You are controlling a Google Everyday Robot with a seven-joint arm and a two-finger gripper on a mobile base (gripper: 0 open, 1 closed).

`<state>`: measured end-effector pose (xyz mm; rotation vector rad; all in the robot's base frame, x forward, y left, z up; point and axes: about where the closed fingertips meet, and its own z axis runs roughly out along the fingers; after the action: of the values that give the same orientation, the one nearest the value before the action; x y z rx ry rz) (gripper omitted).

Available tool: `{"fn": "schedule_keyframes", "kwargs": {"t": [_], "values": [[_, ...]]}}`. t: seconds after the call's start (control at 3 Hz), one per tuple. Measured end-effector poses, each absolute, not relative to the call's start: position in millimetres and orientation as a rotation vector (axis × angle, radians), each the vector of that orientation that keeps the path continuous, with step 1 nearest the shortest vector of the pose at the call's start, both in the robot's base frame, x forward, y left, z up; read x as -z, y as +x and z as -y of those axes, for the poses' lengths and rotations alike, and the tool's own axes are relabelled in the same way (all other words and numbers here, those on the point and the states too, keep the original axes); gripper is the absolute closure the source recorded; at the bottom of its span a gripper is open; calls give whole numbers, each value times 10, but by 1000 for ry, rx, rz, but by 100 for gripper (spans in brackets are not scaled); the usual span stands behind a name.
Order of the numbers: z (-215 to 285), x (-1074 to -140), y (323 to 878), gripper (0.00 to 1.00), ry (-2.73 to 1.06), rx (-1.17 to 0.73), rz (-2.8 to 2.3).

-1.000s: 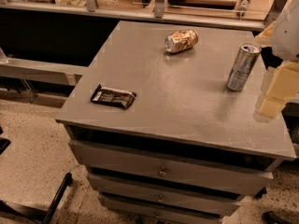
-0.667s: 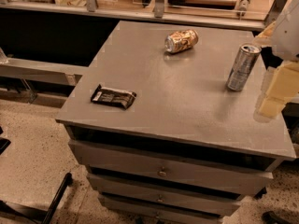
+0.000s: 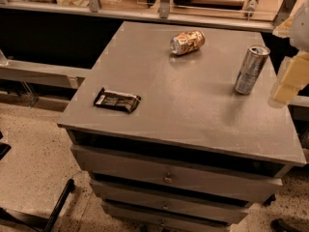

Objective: Pick redbull can

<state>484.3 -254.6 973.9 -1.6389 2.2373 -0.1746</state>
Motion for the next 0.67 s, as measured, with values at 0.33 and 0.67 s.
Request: {"fn": "schedule_keyframes", "kwargs": {"t": [0.33,0.67], "values": [[2823,-9806,5192,0,-1534,162,-2229],[2935,-9812,5507,0,-1443,121,-2191]]}}
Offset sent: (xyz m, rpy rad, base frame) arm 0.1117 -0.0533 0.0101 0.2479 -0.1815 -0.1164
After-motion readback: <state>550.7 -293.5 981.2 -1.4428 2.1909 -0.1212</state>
